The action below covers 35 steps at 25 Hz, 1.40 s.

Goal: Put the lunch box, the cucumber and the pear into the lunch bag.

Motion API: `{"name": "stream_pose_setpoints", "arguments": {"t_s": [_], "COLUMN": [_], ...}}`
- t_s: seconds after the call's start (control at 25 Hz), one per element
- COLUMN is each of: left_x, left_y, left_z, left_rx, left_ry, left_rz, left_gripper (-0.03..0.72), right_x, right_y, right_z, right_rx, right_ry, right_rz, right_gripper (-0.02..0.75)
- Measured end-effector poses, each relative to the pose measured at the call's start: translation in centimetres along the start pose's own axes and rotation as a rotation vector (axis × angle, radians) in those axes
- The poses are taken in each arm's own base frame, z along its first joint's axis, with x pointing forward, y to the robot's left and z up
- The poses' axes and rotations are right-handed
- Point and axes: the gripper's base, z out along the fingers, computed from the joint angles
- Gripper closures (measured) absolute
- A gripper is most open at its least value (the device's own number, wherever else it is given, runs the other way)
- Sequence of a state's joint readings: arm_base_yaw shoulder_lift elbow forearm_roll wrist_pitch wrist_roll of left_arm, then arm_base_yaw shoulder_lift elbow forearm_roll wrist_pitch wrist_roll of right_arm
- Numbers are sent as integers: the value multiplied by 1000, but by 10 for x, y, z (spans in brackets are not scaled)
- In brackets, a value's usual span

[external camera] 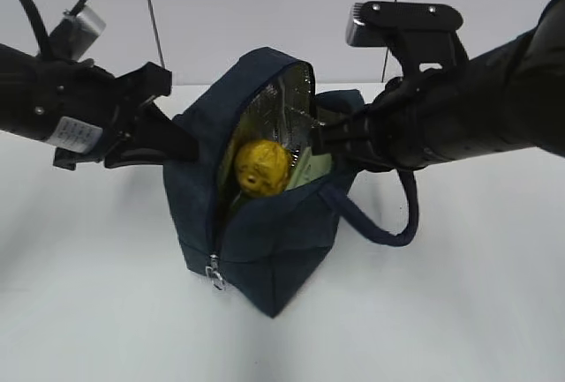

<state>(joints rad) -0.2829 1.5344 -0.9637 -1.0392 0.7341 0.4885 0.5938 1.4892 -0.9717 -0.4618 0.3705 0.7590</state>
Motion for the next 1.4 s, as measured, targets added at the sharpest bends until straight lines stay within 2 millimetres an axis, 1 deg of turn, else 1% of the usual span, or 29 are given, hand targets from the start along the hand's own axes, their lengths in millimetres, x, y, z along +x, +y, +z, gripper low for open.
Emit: {"name": "stream_pose_setpoints", "arguments": {"t_s": [0.28,0.36,0.48,0.68,1.04,1.28,1.4], "left_x": [18,21,25,29,30,34,35], "left_y": [-35,-42,-48,-54,-56,-58,-59], "left_z": [21,24,28,31,31,31,30], "left_rx": [77,87,92,102,127,147,152], "left_ry": [25,26,26,31,39,76,95], "left_rz": [34,42,55,62,34,36,42], "left_gripper": [687,687,687,687,687,683,668], "right_x": [-24,-29,-32,-30,-30,-27,-29], "right_y": [-6,-7,-7,-10,-12,-11,-8], "right_z": [-14,-18,-19,-20,-18,-8,-8], "right_rx": [124,137,147,181,205,203,178], "right_ry": [-28,-43,-47,-21,-15,4,-12], "right_rz": [-110,-124,-130,-133,-159,-167,-209], "right_gripper": [727,727,727,727,722,695,658]}}
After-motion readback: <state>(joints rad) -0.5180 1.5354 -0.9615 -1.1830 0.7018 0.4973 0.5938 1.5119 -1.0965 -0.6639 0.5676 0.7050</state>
